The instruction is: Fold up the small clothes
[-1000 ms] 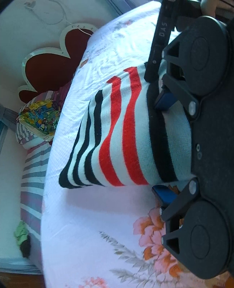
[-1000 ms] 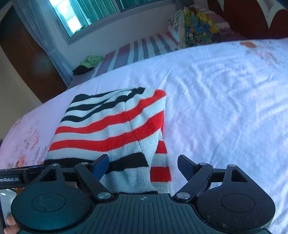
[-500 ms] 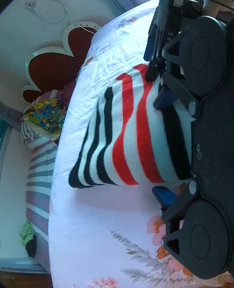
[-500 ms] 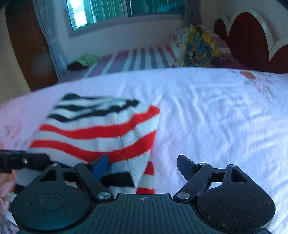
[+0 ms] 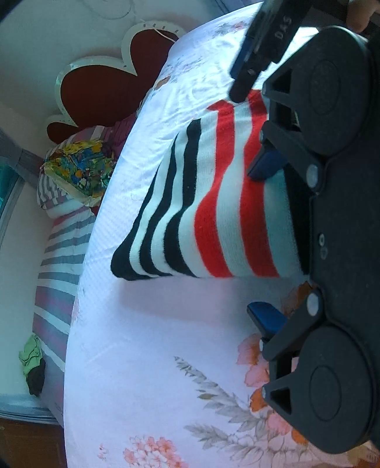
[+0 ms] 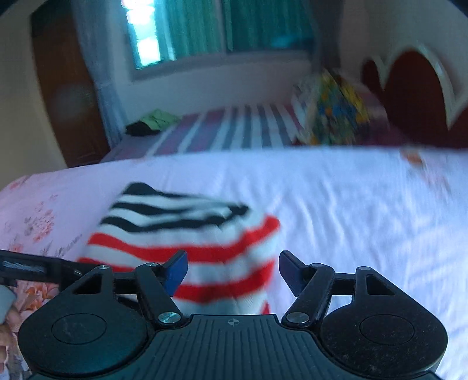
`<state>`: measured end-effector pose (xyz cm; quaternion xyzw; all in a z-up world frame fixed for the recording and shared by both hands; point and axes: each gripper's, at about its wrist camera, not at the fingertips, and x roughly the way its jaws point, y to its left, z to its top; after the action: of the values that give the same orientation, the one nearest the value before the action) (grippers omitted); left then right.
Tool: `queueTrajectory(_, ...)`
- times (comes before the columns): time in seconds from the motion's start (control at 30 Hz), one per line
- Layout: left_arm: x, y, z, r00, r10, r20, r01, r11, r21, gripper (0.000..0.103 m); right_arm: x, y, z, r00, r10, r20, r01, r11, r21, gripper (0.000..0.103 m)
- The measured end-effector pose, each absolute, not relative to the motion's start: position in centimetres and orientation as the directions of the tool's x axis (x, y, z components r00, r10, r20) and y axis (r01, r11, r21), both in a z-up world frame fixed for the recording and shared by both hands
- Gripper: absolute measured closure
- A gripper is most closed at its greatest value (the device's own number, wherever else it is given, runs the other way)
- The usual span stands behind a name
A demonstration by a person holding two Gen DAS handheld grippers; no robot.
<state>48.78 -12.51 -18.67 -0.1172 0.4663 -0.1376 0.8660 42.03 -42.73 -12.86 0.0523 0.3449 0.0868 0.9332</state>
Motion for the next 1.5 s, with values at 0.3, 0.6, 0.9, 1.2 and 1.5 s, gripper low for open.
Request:
queueTrajectory(0.3, 49.7, -14.3, -19.6, 0.534, -0.322, -0.781, 0.156, 0.946, -0.284, 0.014, 44.9, -40.5, -16.4, 0.711, 0.153, -0.686, -0.178, 0.983, 0.034, 0.067)
queueTrajectory(0.6, 49.3, -13.7, -19.0, 0.515, -0.319, -0.795, 0.128, 0.946, -0.297, 0.013, 44.4, -41.3, -15.7, 0.696, 0.17, -0.697, -0.175, 0.982, 0.065, 0.064)
queueTrajectory(0.9, 48.0, -12.9, -17.9, 0.522, -0.326, -0.788, 0.123, 0.943, -0.308, 0.014, 42.2, -43.7, -14.1, 0.673, 0.226, -0.704, -0.127, 0.973, 0.191, 0.0)
queueTrajectory(1.2, 48.0, -12.3, -18.7, 0.499, -0.378, -0.78, 0.12, 0.921, -0.369, 0.015, 42.7, -45.6, -17.2, 0.582, 0.297, -0.757, -0.051, 0.942, 0.33, 0.0)
queueTrajectory(1.5, 48.9, -12.7, -20.4, 0.458, -0.451, -0.766, 0.089, 0.881, -0.465, 0.032, 43.1, -45.8, -18.1, 0.561, 0.434, -0.705, -0.056, 0.869, 0.491, 0.036)
